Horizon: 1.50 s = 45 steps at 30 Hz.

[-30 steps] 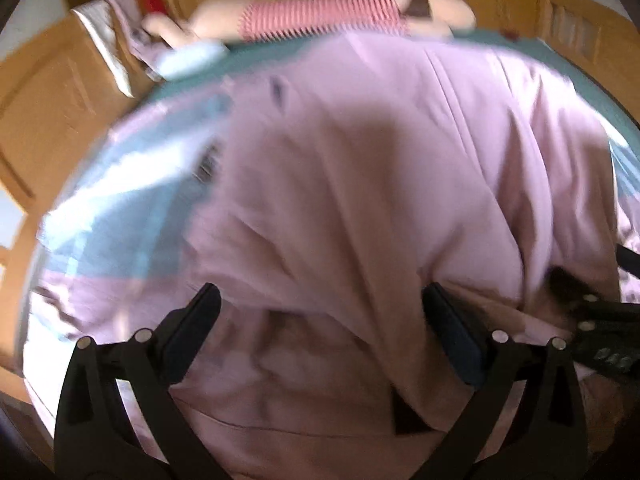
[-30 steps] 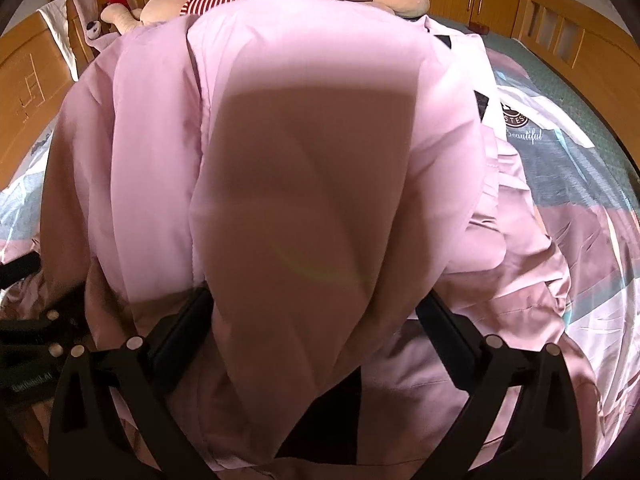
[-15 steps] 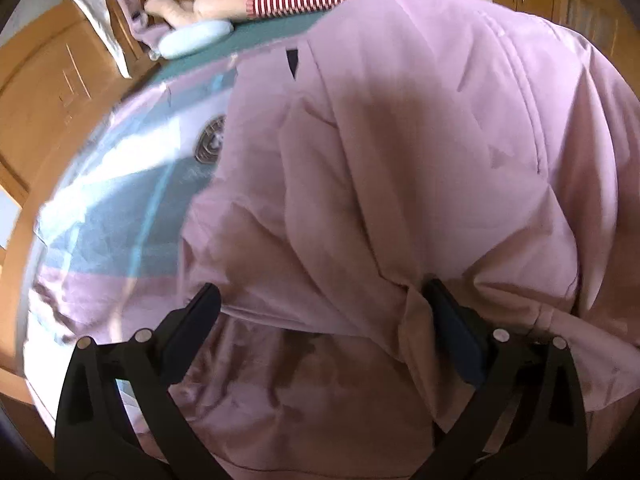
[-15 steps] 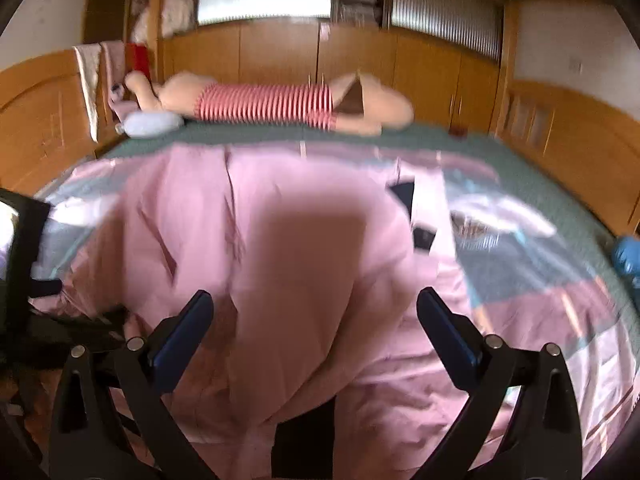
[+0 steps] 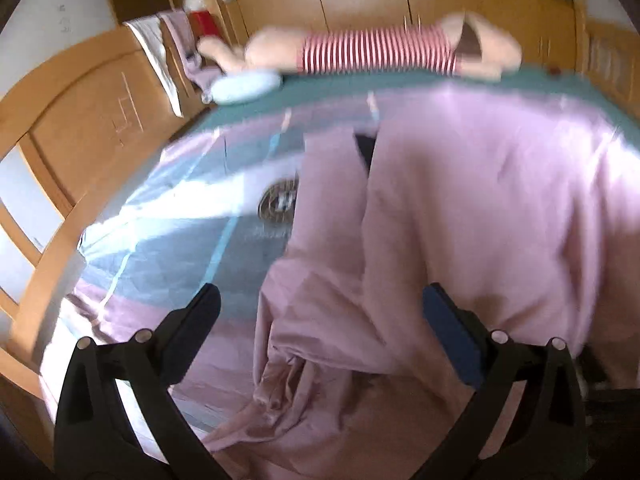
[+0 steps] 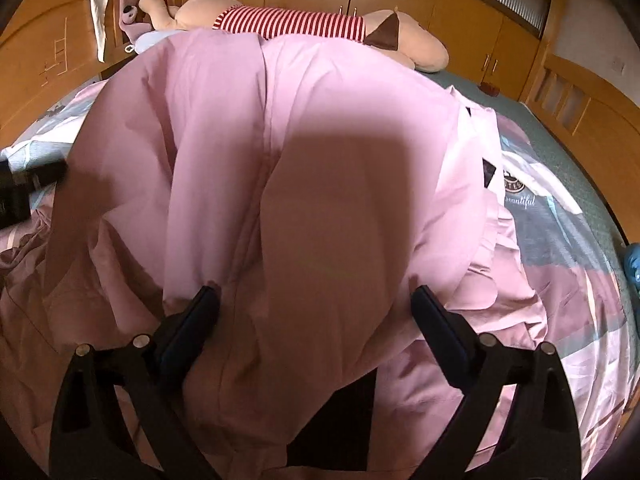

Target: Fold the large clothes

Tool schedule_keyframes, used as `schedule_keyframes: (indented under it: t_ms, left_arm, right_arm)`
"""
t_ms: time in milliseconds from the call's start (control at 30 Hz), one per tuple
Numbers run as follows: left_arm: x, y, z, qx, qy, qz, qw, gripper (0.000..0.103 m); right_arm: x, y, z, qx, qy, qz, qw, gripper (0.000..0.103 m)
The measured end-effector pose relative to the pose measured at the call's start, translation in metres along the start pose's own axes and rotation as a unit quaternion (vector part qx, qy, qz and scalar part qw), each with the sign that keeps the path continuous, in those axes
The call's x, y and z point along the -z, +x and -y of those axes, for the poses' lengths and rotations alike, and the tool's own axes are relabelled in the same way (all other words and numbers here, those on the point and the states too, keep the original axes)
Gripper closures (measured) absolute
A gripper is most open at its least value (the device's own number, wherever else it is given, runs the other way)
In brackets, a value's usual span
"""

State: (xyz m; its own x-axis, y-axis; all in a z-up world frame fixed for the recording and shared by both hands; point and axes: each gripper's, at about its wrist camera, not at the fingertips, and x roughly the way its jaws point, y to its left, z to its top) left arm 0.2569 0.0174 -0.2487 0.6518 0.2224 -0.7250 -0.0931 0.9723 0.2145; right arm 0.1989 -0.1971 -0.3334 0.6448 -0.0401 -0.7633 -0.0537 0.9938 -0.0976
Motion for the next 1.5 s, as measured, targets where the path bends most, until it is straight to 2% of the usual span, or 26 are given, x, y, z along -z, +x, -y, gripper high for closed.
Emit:
schedule_keyframes:
  t_ms: [33,167,300,367,433,533,567,633,700,800,867,967,1100,1167,1233,1333,1500]
  left_arm:
    - [0.002,0.015,0.003,0.003,0.008,-0.023,0.9997,0.002]
    - [0.007,0.035,-0.001,0.028,-0.01,-0.051,0.9983,0.002]
    - [0.009,0.041,-0.009,0.055,-0.039,-0.076,0.9948,0.002]
    - [0.01,0.048,-0.017,0.07,-0.058,-0.087,0.9921,0.002]
    - [0.01,0.041,-0.019,0.08,-0.076,-0.092,0.9897,0.002]
    - [0.009,0.023,-0.022,0.056,-0.076,-0.065,0.9935,0.002]
    - [0.008,0.013,-0.02,0.035,-0.062,-0.045,0.9964,0.002]
    - [0.008,0.008,-0.012,0.01,-0.035,-0.032,0.9988,0.002]
    - [0.011,0.015,-0.002,-0.002,-0.005,-0.047,0.9989,0.002]
    - [0.016,0.024,-0.001,0.004,-0.002,-0.058,0.9983,0.002]
    - [0.015,0.029,-0.006,0.011,-0.008,-0.065,0.9978,0.002]
    - [0.015,0.033,-0.008,0.021,-0.014,-0.071,0.9971,0.002]
    - [0.016,0.035,-0.009,0.021,-0.014,-0.071,0.9972,0.002]
    - [0.016,0.035,-0.008,0.017,-0.009,-0.068,0.9975,0.002]
    - [0.017,0.034,-0.007,0.013,-0.006,-0.065,0.9978,0.002]
    - [0.017,0.036,-0.006,0.011,-0.002,-0.066,0.9977,0.002]
    - [0.016,0.032,-0.006,0.013,-0.012,-0.065,0.9977,0.002]
  right_arm:
    - [0.0,-0.001,0.0,-0.001,0.0,0.0,1.0,0.005]
    - [-0.006,-0.013,0.007,-0.025,0.009,0.012,1.0,0.005]
    - [-0.014,-0.037,0.031,-0.024,0.063,0.072,0.995,0.005]
    - [-0.016,-0.028,0.037,-0.016,0.074,0.054,0.996,0.005]
    - [-0.012,-0.004,0.039,-0.002,0.078,-0.001,0.997,0.005]
    - [-0.005,0.016,0.045,-0.021,0.112,-0.043,0.992,0.005]
    - [-0.005,0.016,0.045,-0.023,0.116,-0.046,0.992,0.005]
    - [-0.006,0.016,0.044,-0.021,0.11,-0.045,0.993,0.005]
    - [-0.005,0.014,0.041,-0.017,0.105,-0.042,0.994,0.005]
    - [-0.005,0.012,0.039,-0.014,0.101,-0.036,0.994,0.005]
    - [-0.006,0.007,0.038,-0.006,0.096,-0.025,0.995,0.005]
    - [-0.01,-0.01,0.035,0.021,0.081,0.024,0.996,0.005]
    - [-0.014,-0.05,0.016,0.006,0.047,0.138,0.989,0.005]
    - [-0.013,-0.057,0.001,-0.002,0.013,0.154,0.988,0.005]
    - [-0.012,-0.046,-0.016,-0.004,-0.03,0.127,0.991,0.005]
    - [-0.002,-0.014,-0.035,0.014,-0.068,0.053,0.996,0.005]
    - [-0.004,-0.001,-0.026,-0.002,-0.042,0.024,0.999,0.001]
